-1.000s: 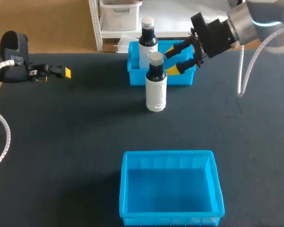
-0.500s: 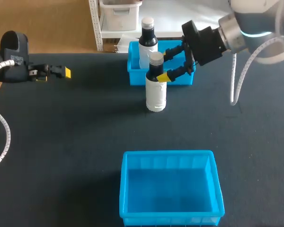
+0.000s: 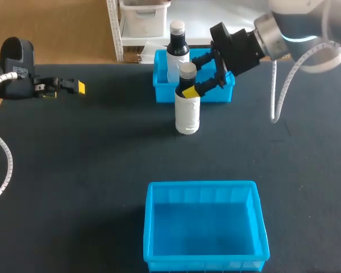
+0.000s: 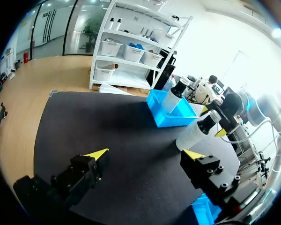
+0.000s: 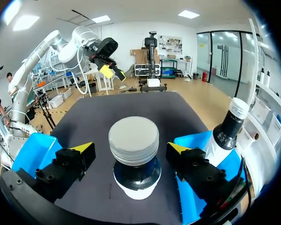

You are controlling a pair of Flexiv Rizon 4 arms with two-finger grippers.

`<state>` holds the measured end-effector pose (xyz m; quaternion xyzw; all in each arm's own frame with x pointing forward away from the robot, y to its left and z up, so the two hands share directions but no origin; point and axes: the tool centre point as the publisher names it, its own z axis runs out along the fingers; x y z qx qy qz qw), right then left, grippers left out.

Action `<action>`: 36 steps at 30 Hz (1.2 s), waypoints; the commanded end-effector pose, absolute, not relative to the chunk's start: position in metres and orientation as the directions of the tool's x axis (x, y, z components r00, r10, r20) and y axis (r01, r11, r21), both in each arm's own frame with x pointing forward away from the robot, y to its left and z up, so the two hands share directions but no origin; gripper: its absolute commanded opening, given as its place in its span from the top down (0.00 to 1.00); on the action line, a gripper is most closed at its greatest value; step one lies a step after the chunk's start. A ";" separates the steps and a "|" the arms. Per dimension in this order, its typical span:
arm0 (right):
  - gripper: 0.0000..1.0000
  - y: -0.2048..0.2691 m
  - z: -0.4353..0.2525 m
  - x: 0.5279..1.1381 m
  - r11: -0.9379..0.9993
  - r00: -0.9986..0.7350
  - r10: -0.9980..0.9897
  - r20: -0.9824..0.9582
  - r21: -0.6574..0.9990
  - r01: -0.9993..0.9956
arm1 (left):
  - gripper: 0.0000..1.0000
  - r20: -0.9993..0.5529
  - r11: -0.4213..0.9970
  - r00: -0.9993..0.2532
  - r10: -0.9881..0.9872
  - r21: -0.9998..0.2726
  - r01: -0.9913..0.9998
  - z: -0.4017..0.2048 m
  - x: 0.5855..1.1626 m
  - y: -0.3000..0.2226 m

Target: Pick up the bottle, and place it in the far bin if it is heavy, or in the near bin if it is light.

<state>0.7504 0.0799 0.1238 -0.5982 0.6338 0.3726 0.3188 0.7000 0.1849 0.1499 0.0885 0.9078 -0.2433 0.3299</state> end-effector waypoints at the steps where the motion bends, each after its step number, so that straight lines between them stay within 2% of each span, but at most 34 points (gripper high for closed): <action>1: 0.00 0.083 0.124 0.753 0.007 -0.082 -0.532 -0.843 0.093 -0.996 | 0.00 -0.642 0.866 -0.767 0.000 -0.383 0.321 0.150 0.700 0.185; 11: 0.00 0.084 0.122 0.755 0.009 -0.083 -0.557 -0.826 0.094 -0.996 | 0.00 -0.642 0.866 -0.767 0.000 -0.383 0.321 0.150 0.700 0.185; 12: 0.03 0.084 0.122 0.755 0.009 -0.084 -0.558 -0.826 0.095 -0.995 | 0.00 -0.642 0.866 -0.767 0.000 -0.383 0.321 0.150 0.700 0.185; 16: 0.33 0.084 0.122 0.755 0.007 -0.084 -0.557 -0.826 0.096 -0.995 | 0.00 -0.642 0.866 -0.767 0.000 -0.383 0.321 0.150 0.700 0.185; 17: 0.36 0.085 0.122 0.755 0.007 -0.084 -0.557 -0.827 0.097 -0.995 | 0.00 -0.642 0.866 -0.767 0.000 -0.383 0.321 0.150 0.700 0.185; 20: 0.39 0.085 0.120 0.755 0.007 -0.086 -0.557 -0.826 0.099 -0.995 | 0.00 -0.642 0.866 -0.767 0.000 -0.383 0.321 0.150 0.700 0.185; 21: 0.44 0.085 0.120 0.755 0.007 -0.087 -0.557 -0.826 0.100 -0.995 | 0.00 -0.642 0.866 -0.767 0.000 -0.383 0.321 0.150 0.700 0.185; 25: 0.46 0.084 0.119 0.754 0.007 -0.090 -0.556 -0.826 0.103 -0.995 | 0.00 -0.642 0.866 -0.767 0.000 -0.383 0.321 0.150 0.700 0.185; 33: 0.63 0.084 0.117 0.754 0.010 -0.092 -0.555 -0.826 0.104 -0.994 | 0.00 -0.642 0.866 -0.767 0.000 -0.383 0.321 0.150 0.700 0.185; 36: 0.77 0.084 0.118 0.753 0.010 -0.091 -0.554 -0.828 0.103 -0.995 | 0.00 -0.642 0.866 -0.767 0.000 -0.383 0.321 0.150 0.700 0.185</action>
